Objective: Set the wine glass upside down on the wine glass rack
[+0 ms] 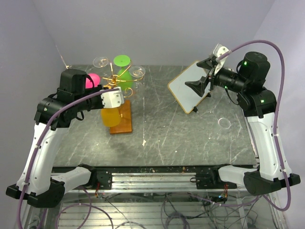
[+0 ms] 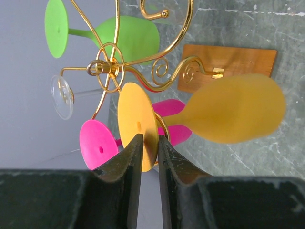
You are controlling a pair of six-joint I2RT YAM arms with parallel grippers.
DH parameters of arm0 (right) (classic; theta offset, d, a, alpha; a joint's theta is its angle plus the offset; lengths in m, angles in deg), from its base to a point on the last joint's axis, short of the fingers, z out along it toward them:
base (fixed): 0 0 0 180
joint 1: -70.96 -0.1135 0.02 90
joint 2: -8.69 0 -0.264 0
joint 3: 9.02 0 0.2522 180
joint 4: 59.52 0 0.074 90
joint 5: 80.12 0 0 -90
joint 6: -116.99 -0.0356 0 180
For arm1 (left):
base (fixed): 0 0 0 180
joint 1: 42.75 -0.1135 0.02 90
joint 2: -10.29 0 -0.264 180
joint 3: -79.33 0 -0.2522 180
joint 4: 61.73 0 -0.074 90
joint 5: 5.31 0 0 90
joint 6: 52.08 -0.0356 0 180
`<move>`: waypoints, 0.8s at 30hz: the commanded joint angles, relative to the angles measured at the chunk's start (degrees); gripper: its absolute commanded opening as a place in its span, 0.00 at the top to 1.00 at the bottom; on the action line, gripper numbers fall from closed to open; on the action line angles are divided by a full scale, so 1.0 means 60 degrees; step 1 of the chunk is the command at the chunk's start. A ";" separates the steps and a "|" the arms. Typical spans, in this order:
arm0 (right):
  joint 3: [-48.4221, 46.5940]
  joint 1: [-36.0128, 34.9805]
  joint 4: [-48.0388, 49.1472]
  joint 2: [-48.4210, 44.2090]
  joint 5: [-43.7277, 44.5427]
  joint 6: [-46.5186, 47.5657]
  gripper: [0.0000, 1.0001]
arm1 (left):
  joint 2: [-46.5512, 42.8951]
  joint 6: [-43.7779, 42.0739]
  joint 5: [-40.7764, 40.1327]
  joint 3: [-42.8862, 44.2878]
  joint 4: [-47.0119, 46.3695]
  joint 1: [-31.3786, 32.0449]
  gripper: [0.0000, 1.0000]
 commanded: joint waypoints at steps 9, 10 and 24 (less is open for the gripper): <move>0.0480 0.0173 -0.0187 -0.0484 0.0950 0.0733 0.10 | -0.0099 0.0010 0.0486 0.0081 0.0226 0.0060 0.64; 0.0491 0.0185 -0.0247 -0.0527 0.1051 0.0796 0.10 | -0.0092 0.0012 0.0506 0.0121 0.0255 0.0062 0.63; 0.1372 0.0991 -0.0725 -0.1189 0.1832 0.1316 0.09 | -0.0033 0.0044 0.0791 0.0706 0.0607 0.0073 0.57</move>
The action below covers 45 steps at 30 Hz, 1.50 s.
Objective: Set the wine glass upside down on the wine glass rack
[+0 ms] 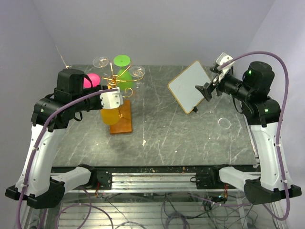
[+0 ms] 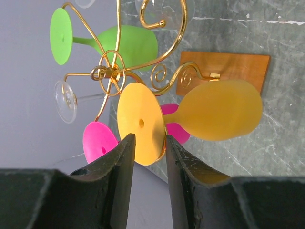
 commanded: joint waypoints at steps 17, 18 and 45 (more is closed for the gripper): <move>0.3163 0.3308 -0.1312 -0.0946 0.3587 -0.0851 0.09 | -0.0159 0.1218 0.2514 0.0492 0.0612 0.0059 0.40; 0.3310 0.3446 -0.1335 -0.0969 0.3710 -0.0897 0.09 | -0.0174 0.1396 0.2659 0.0481 0.0477 0.0057 0.38; 0.5197 0.4159 -0.2247 -0.0543 0.4933 -0.0880 0.45 | -0.0384 0.6556 -0.1985 0.0093 -0.3726 0.0013 0.01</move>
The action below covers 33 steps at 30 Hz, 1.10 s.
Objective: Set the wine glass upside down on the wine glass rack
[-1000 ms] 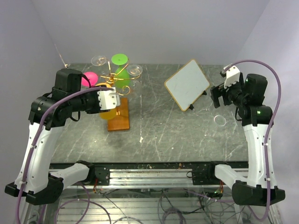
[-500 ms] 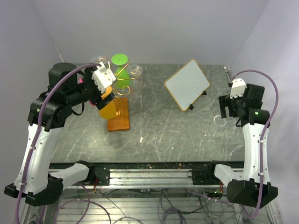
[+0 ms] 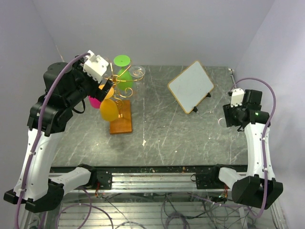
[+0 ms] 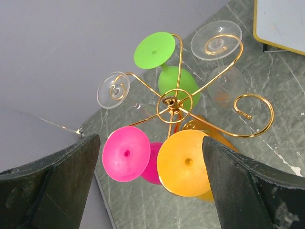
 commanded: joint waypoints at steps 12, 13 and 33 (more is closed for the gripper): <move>0.0196 0.0091 0.0002 0.0476 -0.0700 -0.0070 0.75 | -0.0132 0.0149 -0.0433 -0.0005 -0.0494 -0.0017 0.01; 0.0196 0.0087 0.0005 0.0489 -0.0698 -0.0074 0.77 | -0.0132 0.0139 -0.0441 -0.0002 -0.0494 -0.0015 0.01; -0.2501 -0.0075 -0.0517 0.0933 -0.3162 0.0486 1.00 | -0.0551 0.0964 -0.0295 -0.0365 -0.1028 -0.0422 0.01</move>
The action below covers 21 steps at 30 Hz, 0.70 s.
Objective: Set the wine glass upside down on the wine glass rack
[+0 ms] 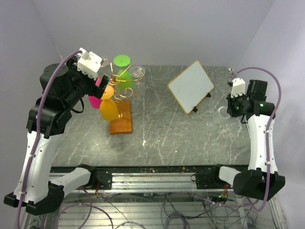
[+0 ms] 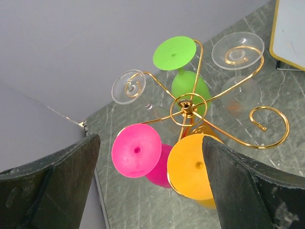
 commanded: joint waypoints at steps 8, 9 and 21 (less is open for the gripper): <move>-0.2759 -0.1643 0.0949 0.0247 -0.3609 -0.0571 1.00 | -0.0484 0.1023 0.1438 -0.0071 -0.0662 -0.0300 0.01; -0.2747 -0.1948 0.1388 0.0227 -0.3528 -0.0798 1.00 | -0.0439 0.1123 0.1739 -0.0046 -0.0719 -0.0328 0.01; -0.3181 -0.2631 0.5969 0.0616 -0.4929 -0.3775 1.00 | 0.0522 0.3217 0.4076 0.0213 -0.1845 -0.0290 0.07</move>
